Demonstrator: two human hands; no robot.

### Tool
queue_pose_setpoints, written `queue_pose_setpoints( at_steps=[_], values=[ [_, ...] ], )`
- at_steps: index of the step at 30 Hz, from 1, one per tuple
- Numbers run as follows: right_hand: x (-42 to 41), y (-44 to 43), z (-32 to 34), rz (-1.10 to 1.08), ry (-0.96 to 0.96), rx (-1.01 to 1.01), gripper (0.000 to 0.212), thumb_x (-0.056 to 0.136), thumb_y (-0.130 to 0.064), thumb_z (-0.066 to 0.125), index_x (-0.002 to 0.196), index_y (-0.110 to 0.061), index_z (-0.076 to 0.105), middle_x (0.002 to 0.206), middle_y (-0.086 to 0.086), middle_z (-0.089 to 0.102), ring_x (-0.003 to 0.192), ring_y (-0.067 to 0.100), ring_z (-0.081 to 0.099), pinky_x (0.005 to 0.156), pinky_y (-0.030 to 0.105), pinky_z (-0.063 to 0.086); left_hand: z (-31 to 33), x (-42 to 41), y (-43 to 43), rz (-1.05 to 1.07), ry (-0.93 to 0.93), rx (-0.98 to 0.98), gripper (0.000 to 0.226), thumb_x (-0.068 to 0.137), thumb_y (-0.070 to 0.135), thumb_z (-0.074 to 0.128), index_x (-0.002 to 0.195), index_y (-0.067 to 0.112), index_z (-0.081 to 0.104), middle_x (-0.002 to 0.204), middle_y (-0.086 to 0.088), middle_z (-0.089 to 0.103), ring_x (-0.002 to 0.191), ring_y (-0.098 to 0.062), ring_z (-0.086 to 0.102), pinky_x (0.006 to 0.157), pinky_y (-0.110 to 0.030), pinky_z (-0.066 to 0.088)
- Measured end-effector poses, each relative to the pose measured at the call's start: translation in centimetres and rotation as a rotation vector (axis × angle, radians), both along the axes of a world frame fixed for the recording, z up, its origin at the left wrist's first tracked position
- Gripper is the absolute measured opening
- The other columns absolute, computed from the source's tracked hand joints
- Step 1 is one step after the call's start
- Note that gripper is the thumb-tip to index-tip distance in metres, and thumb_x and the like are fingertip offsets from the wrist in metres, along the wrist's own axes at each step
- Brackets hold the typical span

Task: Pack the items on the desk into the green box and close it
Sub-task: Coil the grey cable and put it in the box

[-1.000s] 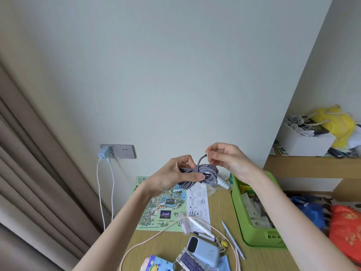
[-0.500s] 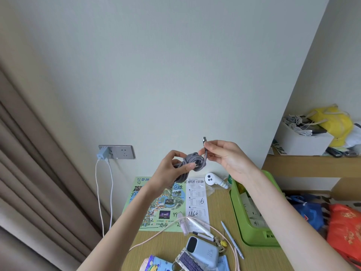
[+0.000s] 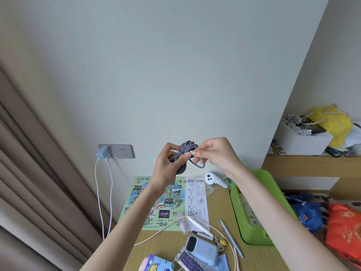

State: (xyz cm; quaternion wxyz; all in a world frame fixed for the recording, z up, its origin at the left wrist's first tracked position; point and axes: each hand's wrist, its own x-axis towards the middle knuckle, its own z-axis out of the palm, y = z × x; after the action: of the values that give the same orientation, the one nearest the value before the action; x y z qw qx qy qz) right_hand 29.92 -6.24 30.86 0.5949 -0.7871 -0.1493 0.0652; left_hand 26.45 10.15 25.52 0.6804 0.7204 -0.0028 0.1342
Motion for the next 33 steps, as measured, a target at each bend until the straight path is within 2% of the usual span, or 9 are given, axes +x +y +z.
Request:
queue_pose_setpoints(
  at_steps=[3, 4, 6, 9, 13, 18, 22, 28, 33],
  values=[
    [0.0, 0.6, -1.1, -0.142, -0.050, 0.012, 0.014, 0.075, -0.015, 0.081, 0.071, -0.006, 0.072, 0.062, 0.009, 0.072, 0.055, 0.016, 0.062, 0.054, 0.026, 0.050, 0.1, 0.0, 0.0, -0.009, -0.009, 0.040, 0.035, 0.083, 0.026, 0.074, 0.101, 0.009, 0.049, 0.082, -0.014, 0.049, 0.065, -0.021, 0.040, 0.056, -0.037, 0.034],
    [-0.1, 0.8, -1.4, -0.194, -0.062, 0.023, 0.014, 0.073, -0.017, 0.083, 0.070, -0.007, 0.072, 0.062, 0.010, 0.072, 0.055, 0.018, 0.062, 0.060, 0.034, 0.053, 0.2, 0.0, -0.1, -0.011, -0.017, 0.062, 0.035, 0.083, 0.026, 0.075, 0.100, 0.009, 0.048, 0.083, -0.015, 0.049, 0.064, -0.021, 0.041, 0.055, -0.037, 0.035],
    [-0.4, 1.3, -1.9, -0.288, -0.085, 0.066, 0.016, 0.069, -0.018, 0.085, 0.068, -0.010, 0.071, 0.058, 0.008, 0.070, 0.051, 0.017, 0.060, 0.063, 0.037, 0.055, 0.4, 0.0, -0.4, -0.005, -0.036, 0.094, 0.035, 0.083, 0.025, 0.075, 0.098, 0.011, 0.047, 0.080, -0.012, 0.047, 0.059, -0.019, 0.041, 0.049, -0.033, 0.034],
    [-0.8, 1.7, -2.3, -0.380, -0.050, 0.190, 0.020, 0.068, -0.011, 0.086, 0.067, -0.010, 0.066, 0.055, 0.007, 0.069, 0.047, 0.014, 0.059, 0.060, 0.032, 0.055, 0.5, 0.0, -0.7, 0.002, -0.066, 0.112, 0.034, 0.084, 0.021, 0.075, 0.095, 0.009, 0.045, 0.074, -0.006, 0.048, 0.051, -0.016, 0.041, 0.044, -0.026, 0.032],
    [-1.0, 1.6, -2.2, -0.340, 0.098, 0.319, 0.015, 0.073, -0.001, 0.079, 0.072, -0.008, 0.067, 0.061, 0.005, 0.069, 0.052, 0.011, 0.060, 0.058, 0.018, 0.053, 0.1, 0.1, -0.8, -0.003, -0.087, 0.179, 0.036, 0.082, 0.020, 0.077, 0.092, 0.011, 0.044, 0.071, 0.003, 0.054, 0.052, -0.016, 0.044, 0.047, -0.024, 0.033],
    [-1.2, 1.4, -2.3, -0.350, 0.142, 0.386, 0.020, 0.073, 0.006, 0.075, 0.081, -0.007, 0.063, 0.066, 0.011, 0.070, 0.056, 0.014, 0.063, 0.061, 0.021, 0.052, -0.2, 0.2, -0.8, 0.055, -0.157, 0.480, 0.047, 0.076, 0.029, 0.082, 0.091, 0.014, 0.039, 0.081, 0.013, 0.056, 0.065, -0.001, 0.048, 0.057, -0.014, 0.035],
    [-1.5, 1.7, -2.8, -0.356, 0.112, 0.417, 0.016, 0.074, 0.003, 0.077, 0.074, -0.008, 0.066, 0.072, 0.015, 0.072, 0.062, 0.017, 0.066, 0.057, 0.015, 0.048, -0.4, 0.3, -1.0, 0.072, -0.152, 0.547, 0.056, 0.070, 0.031, 0.085, 0.091, 0.021, 0.035, 0.078, 0.013, 0.054, 0.062, 0.000, 0.047, 0.054, -0.013, 0.035],
    [-1.5, 1.4, -2.8, -0.267, -0.023, 0.203, 0.013, 0.076, 0.003, 0.075, 0.075, -0.006, 0.066, 0.068, 0.014, 0.072, 0.059, 0.013, 0.065, 0.068, 0.025, 0.053, -0.8, 0.2, -0.7, 0.089, -0.145, 0.561, 0.053, 0.072, 0.033, 0.084, 0.092, 0.020, 0.035, 0.082, 0.009, 0.059, 0.067, -0.006, 0.051, 0.055, -0.017, 0.038],
    [-1.9, 1.7, -2.8, -0.320, -0.143, 0.105, 0.015, 0.073, 0.001, 0.078, 0.074, -0.007, 0.065, 0.066, 0.004, 0.073, 0.060, 0.010, 0.069, 0.059, 0.016, 0.050, -0.7, 0.0, -1.1, 0.084, -0.171, 0.602, 0.052, 0.076, 0.032, 0.080, 0.091, 0.020, 0.032, 0.079, 0.014, 0.055, 0.063, -0.004, 0.047, 0.052, -0.019, 0.033]
  ],
)
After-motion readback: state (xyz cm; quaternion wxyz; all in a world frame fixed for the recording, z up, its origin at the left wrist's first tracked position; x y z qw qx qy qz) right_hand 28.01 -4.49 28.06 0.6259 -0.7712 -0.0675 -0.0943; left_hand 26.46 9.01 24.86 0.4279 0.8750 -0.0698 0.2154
